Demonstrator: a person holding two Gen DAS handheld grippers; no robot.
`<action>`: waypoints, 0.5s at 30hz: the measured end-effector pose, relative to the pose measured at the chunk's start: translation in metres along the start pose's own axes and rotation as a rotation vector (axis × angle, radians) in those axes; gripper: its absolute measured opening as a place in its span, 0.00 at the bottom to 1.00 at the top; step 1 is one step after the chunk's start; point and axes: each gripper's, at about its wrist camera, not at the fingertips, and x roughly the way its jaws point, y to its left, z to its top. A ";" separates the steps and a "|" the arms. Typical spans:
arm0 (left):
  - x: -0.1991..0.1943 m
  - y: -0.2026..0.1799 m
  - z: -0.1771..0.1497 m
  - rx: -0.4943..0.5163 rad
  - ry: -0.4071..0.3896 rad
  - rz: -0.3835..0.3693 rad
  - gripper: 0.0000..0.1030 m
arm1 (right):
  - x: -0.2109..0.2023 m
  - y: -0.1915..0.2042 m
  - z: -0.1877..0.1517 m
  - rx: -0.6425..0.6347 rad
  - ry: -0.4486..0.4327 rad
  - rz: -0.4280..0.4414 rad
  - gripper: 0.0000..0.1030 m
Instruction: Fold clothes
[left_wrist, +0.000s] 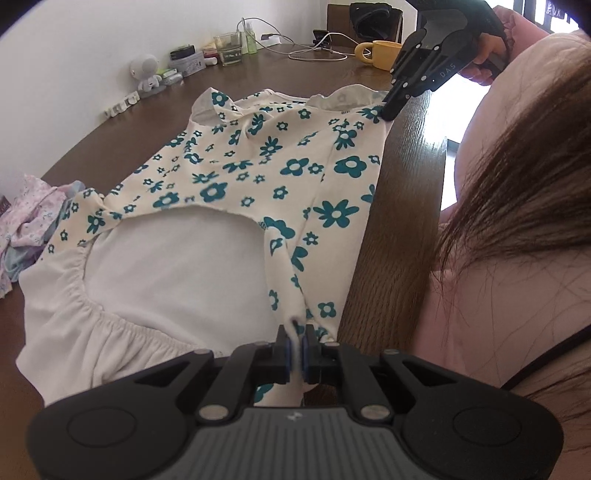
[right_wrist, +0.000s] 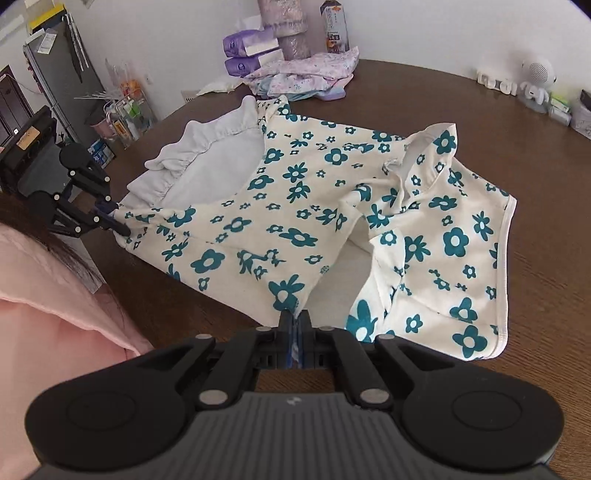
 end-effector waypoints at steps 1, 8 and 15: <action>0.005 -0.001 -0.003 -0.008 0.012 -0.014 0.05 | -0.001 0.000 -0.001 0.005 -0.005 -0.003 0.02; -0.001 0.016 -0.013 -0.171 -0.040 0.016 0.31 | -0.005 0.003 -0.007 0.037 -0.040 -0.022 0.04; -0.047 0.030 -0.035 -0.500 -0.279 0.097 0.59 | -0.015 0.008 -0.012 0.112 -0.189 -0.034 0.33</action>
